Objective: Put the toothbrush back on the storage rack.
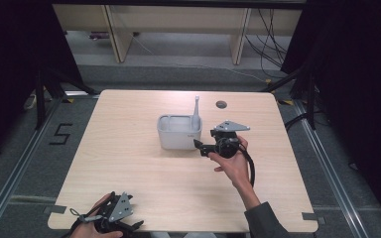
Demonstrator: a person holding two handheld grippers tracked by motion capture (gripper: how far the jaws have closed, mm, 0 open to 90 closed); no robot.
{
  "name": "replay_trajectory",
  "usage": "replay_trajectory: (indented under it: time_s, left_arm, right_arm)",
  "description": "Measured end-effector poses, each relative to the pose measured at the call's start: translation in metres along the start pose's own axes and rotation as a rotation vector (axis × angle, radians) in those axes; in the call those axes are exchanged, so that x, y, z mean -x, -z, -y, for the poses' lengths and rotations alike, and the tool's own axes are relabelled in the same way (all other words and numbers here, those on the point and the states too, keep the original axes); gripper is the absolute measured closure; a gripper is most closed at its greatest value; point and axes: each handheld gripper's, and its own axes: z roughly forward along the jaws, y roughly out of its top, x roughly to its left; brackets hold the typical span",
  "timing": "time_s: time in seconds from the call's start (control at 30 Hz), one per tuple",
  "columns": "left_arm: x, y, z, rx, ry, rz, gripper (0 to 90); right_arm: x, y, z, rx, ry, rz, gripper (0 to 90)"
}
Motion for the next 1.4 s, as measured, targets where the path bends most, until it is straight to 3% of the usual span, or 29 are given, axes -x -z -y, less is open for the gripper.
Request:
replay_trajectory:
  time_s: [0.03,0.13,0.17,0.23,0.27,0.33,0.37,0.47,0.53,0.6,0.73,0.77,0.83,0.87,0.93,1.0,1.27,1.3,1.33,1.4]
  left_arm:
    - [0.0,0.0,0.0,0.001,-0.001,-0.001,15.3]
    - [0.0,0.0,0.0,0.001,0.0,-0.001,15.3]
    - [0.0,0.0,0.0,0.002,0.004,-0.002,15.3]
    - [0.0,0.0,0.0,0.0,-0.004,-0.005,15.3]
    - [0.0,0.0,0.0,0.002,0.001,-0.001,15.3]
    - [0.0,0.0,0.0,0.005,0.008,-0.001,15.2]
    - [0.0,0.0,0.0,0.006,0.008,-0.002,15.2]
    - [0.0,0.001,0.001,0.006,0.009,-0.002,15.2]
    - [0.0,0.001,0.001,0.006,0.01,-0.003,15.2]
    - [0.0,0.001,0.001,0.005,0.009,-0.003,15.2]
    - [0.0,0.001,0.001,0.005,0.011,-0.003,15.3]
    - [0.0,0.001,0.001,0.006,0.013,-0.001,15.3]
    - [0.0,0.001,0.001,0.002,0.008,-0.002,15.3]
    - [0.0,0.001,0.001,0.002,0.008,-0.004,15.3]
    - [-0.001,0.002,0.001,0.003,0.008,-0.002,15.3]
    - [0.0,0.002,0.001,0.002,0.007,-0.003,15.3]
    - [-0.001,0.002,0.002,0.0,0.01,-0.005,15.3]
    - [0.0,0.002,0.002,0.0,0.01,-0.005,15.3]
    - [0.0,0.002,0.001,0.001,0.009,-0.004,15.3]
    - [0.0,0.002,0.002,-0.001,0.01,-0.005,15.3]
  right_arm:
    - [-0.001,0.0,0.0,0.0,0.008,-0.006,24.9]
    - [-0.005,0.001,0.001,-0.004,-0.028,-0.007,24.7]
    - [-0.004,0.002,0.002,-0.002,0.009,-0.021,24.5]
    - [-0.007,0.003,0.003,-0.002,-0.019,-0.013,24.3]
    - [-0.007,0.004,0.004,0.002,0.004,-0.007,24.2]
    - [-0.009,0.006,0.005,-0.004,-0.017,-0.012,23.7]
    - [-0.008,0.005,0.006,0.004,0.009,-0.017,23.4]
    - [-0.01,0.008,0.009,-0.007,0.013,-0.009,22.4]
    - [-0.014,0.008,0.012,-0.023,-0.013,-0.031,22.2]
    - [-0.016,0.009,0.014,-0.016,0.002,-0.034,22.0]
    - [-0.022,0.012,0.019,-0.032,-0.024,-0.035,21.9]
    - [-0.022,0.013,0.021,-0.026,0.007,-0.052,21.6]
    - [-0.023,0.015,0.024,-0.031,0.004,-0.049,21.6]
    - [-0.023,0.017,0.024,-0.026,0.035,-0.041,21.6]
    - [-0.025,0.017,0.027,-0.029,0.004,-0.064,21.3]
    - [-0.026,0.018,0.029,-0.034,0.015,-0.045,19.9]
    - [-0.028,0.019,0.04,-0.052,0.032,-0.053,19.9]
    - [-0.03,0.02,0.042,-0.063,0.01,-0.057,19.9]
    - [-0.03,0.018,0.046,-0.057,0.022,-0.075,19.9]
    - [-0.032,0.019,0.047,-0.062,0.033,-0.063,19.9]
